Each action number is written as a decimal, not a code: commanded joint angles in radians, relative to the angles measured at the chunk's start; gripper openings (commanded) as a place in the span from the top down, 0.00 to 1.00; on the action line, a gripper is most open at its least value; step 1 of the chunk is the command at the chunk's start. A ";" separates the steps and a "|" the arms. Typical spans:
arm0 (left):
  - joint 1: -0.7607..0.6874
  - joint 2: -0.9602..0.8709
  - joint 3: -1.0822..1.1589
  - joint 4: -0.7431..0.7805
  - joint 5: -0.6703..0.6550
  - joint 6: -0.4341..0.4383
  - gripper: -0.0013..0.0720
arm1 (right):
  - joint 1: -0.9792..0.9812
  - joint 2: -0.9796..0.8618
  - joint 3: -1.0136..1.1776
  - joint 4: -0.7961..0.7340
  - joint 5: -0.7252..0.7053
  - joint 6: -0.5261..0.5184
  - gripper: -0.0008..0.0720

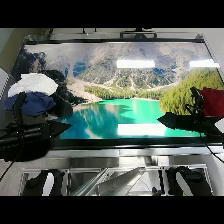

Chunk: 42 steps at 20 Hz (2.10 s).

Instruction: Fold the shirts.

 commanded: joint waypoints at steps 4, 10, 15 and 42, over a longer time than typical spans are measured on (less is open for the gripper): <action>0.001 0.001 0.000 0.000 0.014 0.000 0.92 | 0.001 0.000 0.000 0.000 0.000 0.000 0.96; 0.055 0.000 0.006 0.002 0.199 -0.002 0.00 | 0.001 0.000 0.000 0.000 0.000 0.000 0.96; 0.276 -0.157 0.221 0.187 0.217 -0.003 0.00 | 0.001 0.000 0.000 0.000 0.000 0.000 0.96; 0.095 -1.501 1.308 0.934 0.465 -0.226 0.24 | 0.001 -0.174 0.000 0.002 -0.011 0.012 0.11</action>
